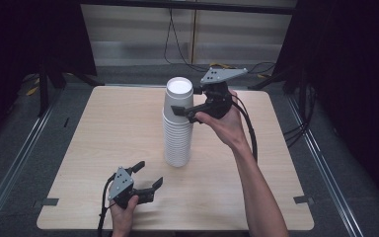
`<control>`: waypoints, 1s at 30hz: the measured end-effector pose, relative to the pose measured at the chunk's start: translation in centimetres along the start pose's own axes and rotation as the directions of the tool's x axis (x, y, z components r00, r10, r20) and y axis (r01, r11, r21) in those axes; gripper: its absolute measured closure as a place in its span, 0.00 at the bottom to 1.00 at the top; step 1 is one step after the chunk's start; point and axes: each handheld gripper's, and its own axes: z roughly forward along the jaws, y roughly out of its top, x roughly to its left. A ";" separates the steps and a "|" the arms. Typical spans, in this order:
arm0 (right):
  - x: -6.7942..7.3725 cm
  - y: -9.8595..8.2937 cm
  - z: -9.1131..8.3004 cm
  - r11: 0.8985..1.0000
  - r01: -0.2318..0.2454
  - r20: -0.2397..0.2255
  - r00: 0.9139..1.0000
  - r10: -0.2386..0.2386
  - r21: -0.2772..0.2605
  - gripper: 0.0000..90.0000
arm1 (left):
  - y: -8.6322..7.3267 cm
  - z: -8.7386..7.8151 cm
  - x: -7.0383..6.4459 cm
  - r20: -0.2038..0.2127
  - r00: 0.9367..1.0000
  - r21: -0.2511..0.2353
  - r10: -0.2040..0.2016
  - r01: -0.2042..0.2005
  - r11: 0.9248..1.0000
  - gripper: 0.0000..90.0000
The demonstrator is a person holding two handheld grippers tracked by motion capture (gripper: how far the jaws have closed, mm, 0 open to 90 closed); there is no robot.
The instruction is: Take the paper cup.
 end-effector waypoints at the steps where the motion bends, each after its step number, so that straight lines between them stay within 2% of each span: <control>1: 0.0 0.2 0.1 1.000 0.001 -0.005 1.000 -0.001 0.006 0.16 | 0.0 0.0 0.0 0.000 1.000 0.000 -0.001 0.001 1.000 0.17; 8: -0.6 0.8 0.7 0.998 -0.009 -0.025 1.000 0.010 0.056 0.17 | 0.0 0.0 0.1 0.001 1.000 0.002 -0.003 0.003 1.000 0.17; 19: -0.5 2.0 1.3 0.994 0.004 -0.035 0.999 0.000 0.108 0.18 | 0.0 0.0 0.1 0.004 1.000 0.001 -0.004 0.004 1.000 0.17; 26: -0.6 2.1 1.2 0.993 0.006 -0.036 0.999 -0.002 0.120 0.20 | 0.0 0.0 0.1 0.005 1.000 -0.003 0.000 0.000 1.000 0.17; 28: -0.6 2.1 1.2 0.992 0.009 -0.038 0.999 -0.004 0.122 0.20 | 0.0 -0.1 0.2 0.005 1.000 -0.001 0.012 -0.012 1.000 0.17; 30: -0.6 2.1 1.2 0.992 0.009 -0.039 0.999 -0.004 0.123 0.20 | 0.0 -0.1 0.2 0.003 1.000 -0.005 0.003 -0.003 1.000 0.17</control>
